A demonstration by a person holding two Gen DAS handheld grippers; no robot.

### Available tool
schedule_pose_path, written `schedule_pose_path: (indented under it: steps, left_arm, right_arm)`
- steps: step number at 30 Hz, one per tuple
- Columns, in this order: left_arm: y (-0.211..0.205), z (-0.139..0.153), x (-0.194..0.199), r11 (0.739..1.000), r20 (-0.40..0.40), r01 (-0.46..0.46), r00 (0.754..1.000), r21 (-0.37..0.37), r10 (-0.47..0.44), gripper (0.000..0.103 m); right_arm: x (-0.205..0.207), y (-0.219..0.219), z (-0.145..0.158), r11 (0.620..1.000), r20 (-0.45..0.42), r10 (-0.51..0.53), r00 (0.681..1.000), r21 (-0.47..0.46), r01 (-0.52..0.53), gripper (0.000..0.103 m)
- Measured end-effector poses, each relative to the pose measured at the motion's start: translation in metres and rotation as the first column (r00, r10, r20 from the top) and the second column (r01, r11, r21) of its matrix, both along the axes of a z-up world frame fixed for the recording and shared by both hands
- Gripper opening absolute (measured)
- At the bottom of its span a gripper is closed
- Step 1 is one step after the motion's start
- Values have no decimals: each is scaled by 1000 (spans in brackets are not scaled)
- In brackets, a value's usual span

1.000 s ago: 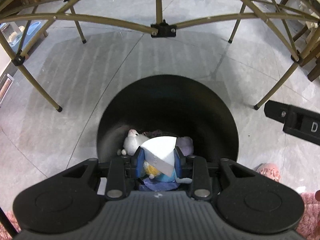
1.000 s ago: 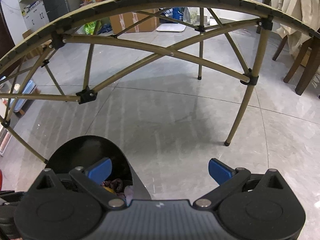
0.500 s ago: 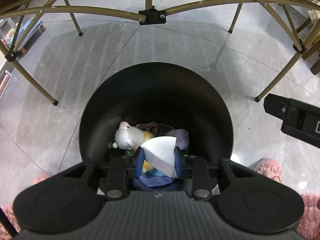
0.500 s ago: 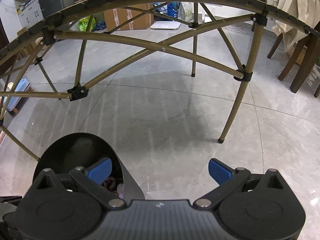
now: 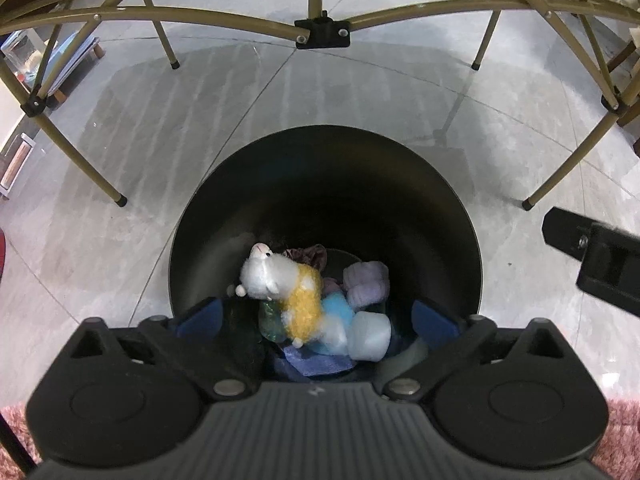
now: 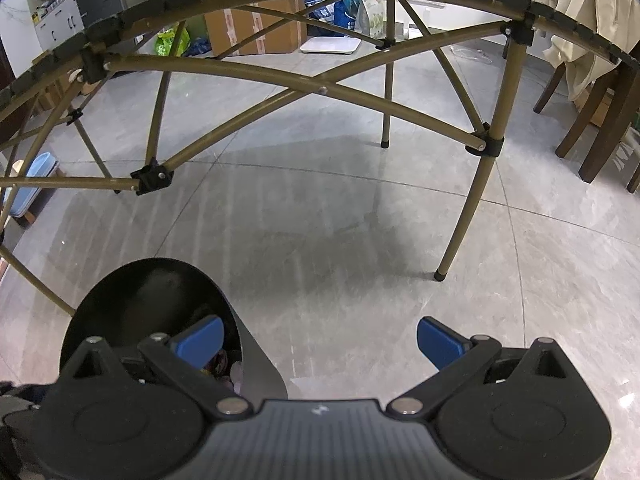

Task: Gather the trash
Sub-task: 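Move the right tool aside while the left tool lowers the foam wedge into the bin and opens, then raise both open tools from the bin toward the pink sponge and tissue pack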

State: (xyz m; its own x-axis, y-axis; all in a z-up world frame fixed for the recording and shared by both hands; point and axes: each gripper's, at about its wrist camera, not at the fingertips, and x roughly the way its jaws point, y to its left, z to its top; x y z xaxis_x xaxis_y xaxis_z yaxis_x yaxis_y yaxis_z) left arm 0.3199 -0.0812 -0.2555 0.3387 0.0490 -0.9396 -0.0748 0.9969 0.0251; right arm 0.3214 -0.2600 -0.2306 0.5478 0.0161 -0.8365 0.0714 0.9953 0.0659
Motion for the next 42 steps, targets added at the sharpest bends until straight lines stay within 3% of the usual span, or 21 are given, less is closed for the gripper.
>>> schedule_pose_path:
  steps: [9, 17, 26, 33, 42]
  left_arm:
    - [9, 2, 0, 1000, -3, -22, 1000, -20, 22, 103]
    - [10, 13, -4, 999, 42, -3, 999, -37, 5, 103]
    - [18, 39, -17, 997, 206, -3, 978, -73, 18, 103]
    - [31, 60, -24, 995, 264, -48, 962, -90, 70, 103]
    - [52, 107, -48, 997, 358, -56, 931, -61, 74, 103]
  right_arm:
    - [0, 3, -2, 1000, -5, 7, 1000, 0, -8, 103]
    - [2, 5, -2, 1000, -3, 14, 1000, 3, -14, 103]
    - [2, 6, 7, 999, 37, 20, 999, 25, -21, 103]
    - [-11, 15, 31, 998, 152, 51, 987, 34, -57, 103]
    - [-25, 19, 75, 996, 294, 81, 952, 2, -86, 103]
